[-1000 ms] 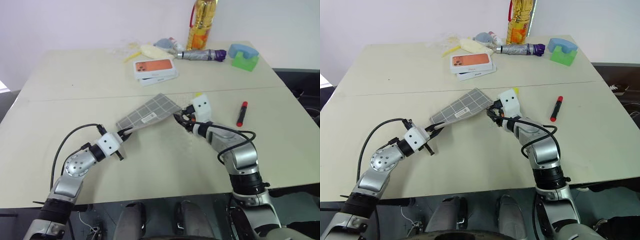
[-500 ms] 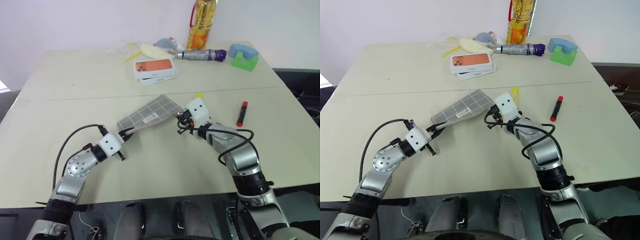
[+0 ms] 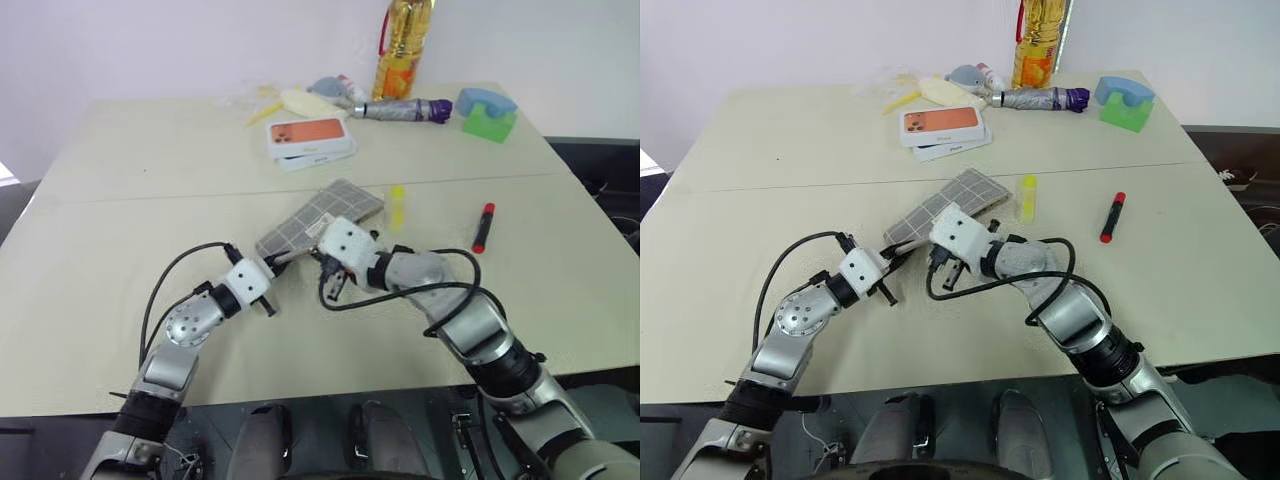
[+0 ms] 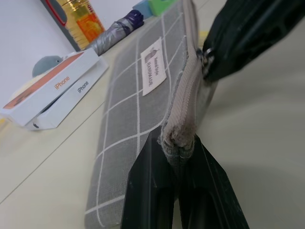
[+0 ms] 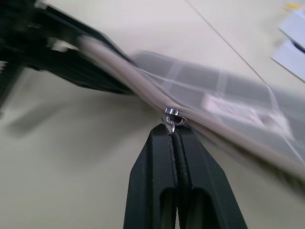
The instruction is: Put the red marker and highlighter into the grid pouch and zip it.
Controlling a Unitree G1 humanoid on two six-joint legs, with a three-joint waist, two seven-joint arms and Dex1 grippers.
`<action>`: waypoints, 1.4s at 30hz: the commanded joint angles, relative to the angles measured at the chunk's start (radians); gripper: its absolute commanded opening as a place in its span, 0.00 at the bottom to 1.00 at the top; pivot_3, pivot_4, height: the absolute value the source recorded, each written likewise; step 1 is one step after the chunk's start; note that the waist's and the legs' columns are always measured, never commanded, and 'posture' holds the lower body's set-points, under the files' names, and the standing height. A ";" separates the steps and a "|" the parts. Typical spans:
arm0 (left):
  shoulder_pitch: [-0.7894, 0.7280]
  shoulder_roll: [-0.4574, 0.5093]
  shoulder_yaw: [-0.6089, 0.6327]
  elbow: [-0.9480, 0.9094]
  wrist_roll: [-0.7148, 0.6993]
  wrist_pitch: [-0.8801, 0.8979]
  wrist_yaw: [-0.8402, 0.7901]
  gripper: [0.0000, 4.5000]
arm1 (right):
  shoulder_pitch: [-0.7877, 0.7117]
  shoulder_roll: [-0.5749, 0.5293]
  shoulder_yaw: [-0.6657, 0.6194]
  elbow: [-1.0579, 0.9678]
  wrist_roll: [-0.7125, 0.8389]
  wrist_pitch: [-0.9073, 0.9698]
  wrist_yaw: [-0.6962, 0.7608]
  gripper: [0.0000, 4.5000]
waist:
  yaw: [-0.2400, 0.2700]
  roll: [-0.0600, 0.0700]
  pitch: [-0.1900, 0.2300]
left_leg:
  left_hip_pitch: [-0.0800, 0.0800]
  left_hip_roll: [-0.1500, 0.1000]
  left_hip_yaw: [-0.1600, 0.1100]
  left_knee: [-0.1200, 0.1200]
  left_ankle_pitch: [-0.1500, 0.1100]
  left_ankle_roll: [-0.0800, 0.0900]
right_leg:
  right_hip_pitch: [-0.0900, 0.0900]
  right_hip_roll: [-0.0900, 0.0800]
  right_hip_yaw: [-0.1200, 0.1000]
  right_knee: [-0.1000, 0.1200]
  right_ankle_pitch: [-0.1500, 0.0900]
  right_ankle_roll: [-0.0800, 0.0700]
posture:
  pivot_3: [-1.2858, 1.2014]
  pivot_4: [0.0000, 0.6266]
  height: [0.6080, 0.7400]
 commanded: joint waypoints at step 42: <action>-0.101 -0.103 0.027 0.025 0.062 0.139 0.153 0.00 | -0.090 0.246 -0.608 0.560 0.051 -0.048 -0.468 0.23 | -0.002 0.000 0.000 | 0.000 0.000 0.002 0.000 0.000 0.000 | 0.000 0.001 0.001 0.000 0.000 0.000 | 0.52 0.24 1.00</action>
